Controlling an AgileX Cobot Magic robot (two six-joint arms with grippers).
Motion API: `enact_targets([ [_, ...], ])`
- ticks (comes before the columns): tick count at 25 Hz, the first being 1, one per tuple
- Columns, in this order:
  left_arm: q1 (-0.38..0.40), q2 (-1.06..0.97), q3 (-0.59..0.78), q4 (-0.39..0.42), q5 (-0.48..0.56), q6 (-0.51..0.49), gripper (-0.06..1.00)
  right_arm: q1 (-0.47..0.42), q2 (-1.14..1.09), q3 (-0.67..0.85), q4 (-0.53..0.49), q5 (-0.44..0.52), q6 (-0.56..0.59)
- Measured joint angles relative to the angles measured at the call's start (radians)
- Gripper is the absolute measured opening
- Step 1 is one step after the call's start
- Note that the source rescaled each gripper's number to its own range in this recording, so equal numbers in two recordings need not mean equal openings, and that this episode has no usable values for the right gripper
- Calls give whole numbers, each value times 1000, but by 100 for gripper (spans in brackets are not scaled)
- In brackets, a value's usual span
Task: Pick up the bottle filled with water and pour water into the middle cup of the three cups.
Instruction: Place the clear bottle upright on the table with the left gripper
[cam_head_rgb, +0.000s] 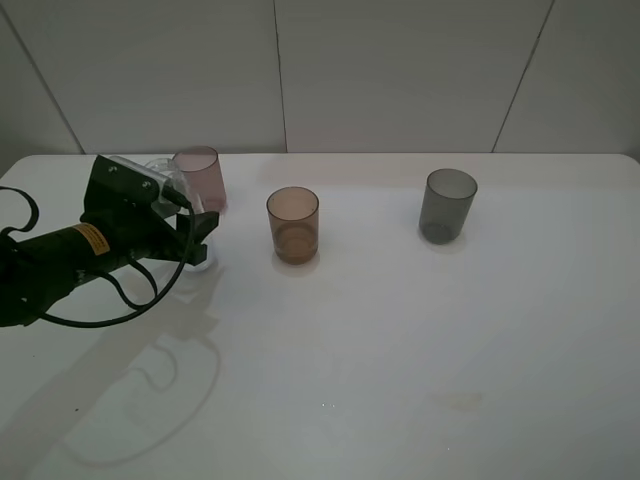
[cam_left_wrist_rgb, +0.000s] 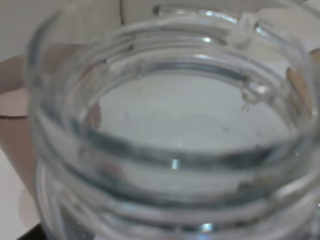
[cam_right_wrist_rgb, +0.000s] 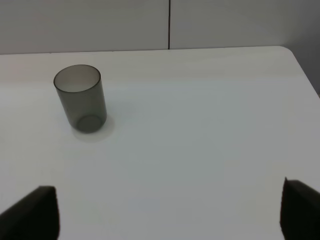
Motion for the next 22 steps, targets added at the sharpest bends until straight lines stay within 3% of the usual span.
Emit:
enact_targets([
  [7,0,0,6,-37,-8,0,2,0,0,0,0,0,0],
  [8,0,0,6,-37,-8,-3,10,0,0,0,0,0,0],
  [9,0,0,6,-37,-9,-7,28,0,0,0,0,0,0],
  [11,0,0,6,-37,-12,-15,75,0,0,0,0,0,0],
  [13,0,0,6,-37,-12,-19,93,0,0,0,0,0,0],
  [15,0,0,6,-37,-12,-19,99,0,0,0,0,0,0],
  [22,0,-16,6,-37,-13,-19,99,0,0,0,0,0,0],
])
